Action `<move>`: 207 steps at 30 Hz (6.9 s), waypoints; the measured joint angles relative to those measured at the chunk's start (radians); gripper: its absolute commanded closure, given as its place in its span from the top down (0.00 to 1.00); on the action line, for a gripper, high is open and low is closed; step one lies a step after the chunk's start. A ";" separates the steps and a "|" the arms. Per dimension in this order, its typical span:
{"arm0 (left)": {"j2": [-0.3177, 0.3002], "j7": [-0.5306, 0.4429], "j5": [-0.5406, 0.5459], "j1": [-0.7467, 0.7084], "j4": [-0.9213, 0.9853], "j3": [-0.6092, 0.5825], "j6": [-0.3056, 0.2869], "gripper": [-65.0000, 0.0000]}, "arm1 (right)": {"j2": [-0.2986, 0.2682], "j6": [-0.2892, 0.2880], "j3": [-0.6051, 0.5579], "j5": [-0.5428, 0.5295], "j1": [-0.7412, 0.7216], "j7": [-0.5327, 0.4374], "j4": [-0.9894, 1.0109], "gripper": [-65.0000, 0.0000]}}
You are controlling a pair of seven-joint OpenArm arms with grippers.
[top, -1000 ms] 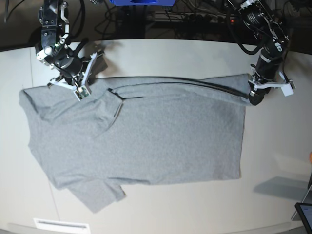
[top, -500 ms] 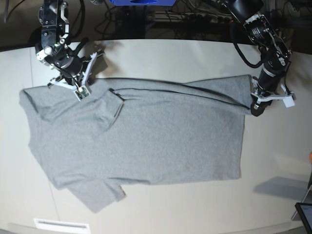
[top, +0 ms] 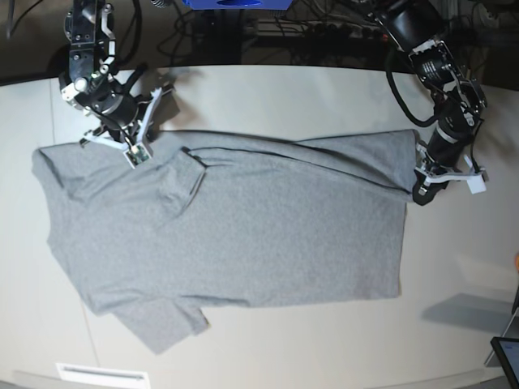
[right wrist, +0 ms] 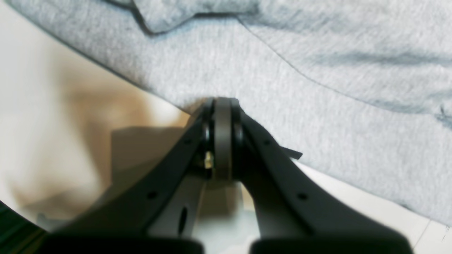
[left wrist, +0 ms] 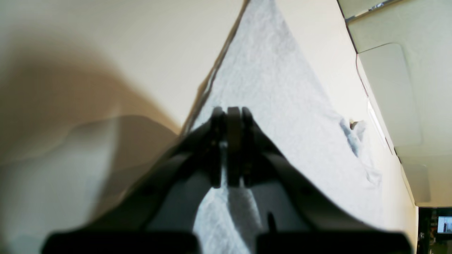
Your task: Fold the T-shirt properly
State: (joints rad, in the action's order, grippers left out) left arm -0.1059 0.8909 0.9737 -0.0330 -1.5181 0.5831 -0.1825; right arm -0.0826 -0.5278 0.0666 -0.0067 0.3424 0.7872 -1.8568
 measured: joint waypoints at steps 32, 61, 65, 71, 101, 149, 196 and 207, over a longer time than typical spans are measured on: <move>-0.077 0.019 -0.080 -0.114 -0.163 -0.052 -0.003 0.37 | 0.011 -0.059 -0.105 0.003 -0.021 -0.018 -0.095 0.41; -0.168 0.020 -0.267 -0.297 -0.199 -0.247 -0.014 0.35 | 0.027 -0.056 0.029 0.006 -0.032 -0.019 -0.076 0.40; -0.225 0.008 -0.266 -0.294 -0.142 -0.275 -0.073 0.35 | 0.028 -0.056 0.029 0.006 -0.029 -0.019 -0.076 0.40; -0.272 0.007 -0.259 -0.328 -0.139 -0.275 -0.080 0.35 | 0.027 -0.056 0.029 0.006 -0.029 -0.019 -0.076 0.40; -0.173 0.029 -0.274 -0.251 -0.216 -0.277 -0.069 0.00 | 0.028 -0.057 0.025 0.006 -0.015 -0.019 -0.076 0.40; -0.399 -0.004 -0.401 -0.286 -0.129 -0.431 -0.085 0.00 | -0.003 -0.058 0.057 0.000 -0.049 -0.023 0.034 0.40; -0.338 0.026 -0.420 -0.374 -0.312 -0.315 -0.159 0.00 | 0.069 -0.056 -0.144 0.003 -0.068 -0.019 0.037 0.40; -0.338 0.026 -0.420 -0.380 -0.312 -0.315 -0.159 0.00 | 0.100 -0.055 -0.146 0.006 -0.090 -0.019 0.049 0.37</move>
State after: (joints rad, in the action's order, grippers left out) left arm -0.4435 0.9169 0.5533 -0.4126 -1.8297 0.2684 -0.3416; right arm 0.0174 -0.5827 -0.0792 -0.0006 0.2520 0.7681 -1.8080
